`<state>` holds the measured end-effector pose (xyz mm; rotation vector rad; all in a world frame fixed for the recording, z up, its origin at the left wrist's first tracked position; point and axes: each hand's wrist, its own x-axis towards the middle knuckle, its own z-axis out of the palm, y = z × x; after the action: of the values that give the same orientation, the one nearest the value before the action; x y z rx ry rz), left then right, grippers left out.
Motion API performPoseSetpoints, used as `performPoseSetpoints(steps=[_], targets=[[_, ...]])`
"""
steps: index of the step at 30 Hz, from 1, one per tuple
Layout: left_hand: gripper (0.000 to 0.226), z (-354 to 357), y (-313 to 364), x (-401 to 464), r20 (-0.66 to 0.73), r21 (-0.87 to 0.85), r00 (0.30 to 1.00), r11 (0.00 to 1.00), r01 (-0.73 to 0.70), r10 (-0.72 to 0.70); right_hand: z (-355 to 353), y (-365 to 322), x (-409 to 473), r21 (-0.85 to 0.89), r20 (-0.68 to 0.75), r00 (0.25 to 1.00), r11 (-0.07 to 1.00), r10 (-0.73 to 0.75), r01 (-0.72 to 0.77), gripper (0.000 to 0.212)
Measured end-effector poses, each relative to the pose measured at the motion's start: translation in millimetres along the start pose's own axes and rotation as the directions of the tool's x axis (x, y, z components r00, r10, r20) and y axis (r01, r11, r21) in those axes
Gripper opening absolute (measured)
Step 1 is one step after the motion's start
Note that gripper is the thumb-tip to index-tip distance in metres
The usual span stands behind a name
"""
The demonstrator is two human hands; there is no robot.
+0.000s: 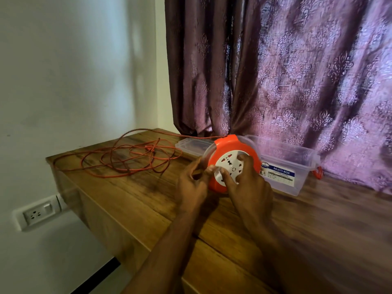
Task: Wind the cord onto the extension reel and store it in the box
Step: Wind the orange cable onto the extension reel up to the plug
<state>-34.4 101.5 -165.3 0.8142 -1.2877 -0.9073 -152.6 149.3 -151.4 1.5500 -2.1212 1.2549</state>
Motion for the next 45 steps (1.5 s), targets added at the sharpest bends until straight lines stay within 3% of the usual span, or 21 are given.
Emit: performPoseSetpoints(steps=[4, 8, 12, 20, 27, 34, 41, 45], targets=[[0.036, 1, -1, -1, -0.004, -0.006, 1.0, 1.0, 0.005, -0.005, 0, 0, -2, 0.024, -0.025, 1.0, 1.0, -0.004, 0.005, 0.056], [0.022, -3, 0, 3, -0.052, -0.095, 0.998, 0.995, 0.029, -0.034, 0, 0, -5, -0.075, -0.051, 0.956, 0.956, -0.289, 0.284, 0.051], [0.035, -4, -1, 6, -0.092, -0.087, 0.995, 0.996, 0.029, -0.037, 5, -1, -4, -0.182, 0.094, 0.902, 0.883, -0.422, 0.432, 0.069], [0.042, -4, -2, 8, -0.095, -0.012, 0.995, 1.0, 0.007, -0.008, -1, 0, -3, -0.208, 0.213, 0.902, 0.885, -0.375, 0.416, 0.077], [0.045, -2, -4, 7, -0.091, -0.022, 0.996, 1.0, 0.018, -0.02, -1, 4, 0, -0.186, 0.114, 0.952, 0.935, -0.285, 0.303, 0.062], [0.051, -1, -2, 4, -0.053, -0.009, 0.997, 0.998, 0.063, -0.064, -2, 0, -2, -0.063, 0.024, 0.989, 0.987, -0.146, 0.147, 0.062], [0.043, -5, -3, 7, -0.107, -0.049, 0.993, 0.997, 0.054, -0.059, -2, -3, -4, -0.149, 0.034, 0.944, 0.932, -0.329, 0.331, 0.056], [0.047, -5, -1, 7, -0.115, -0.032, 0.991, 0.997, 0.066, -0.07, 1, -4, -7, -0.166, 0.14, 0.891, 0.877, -0.432, 0.451, 0.077]])
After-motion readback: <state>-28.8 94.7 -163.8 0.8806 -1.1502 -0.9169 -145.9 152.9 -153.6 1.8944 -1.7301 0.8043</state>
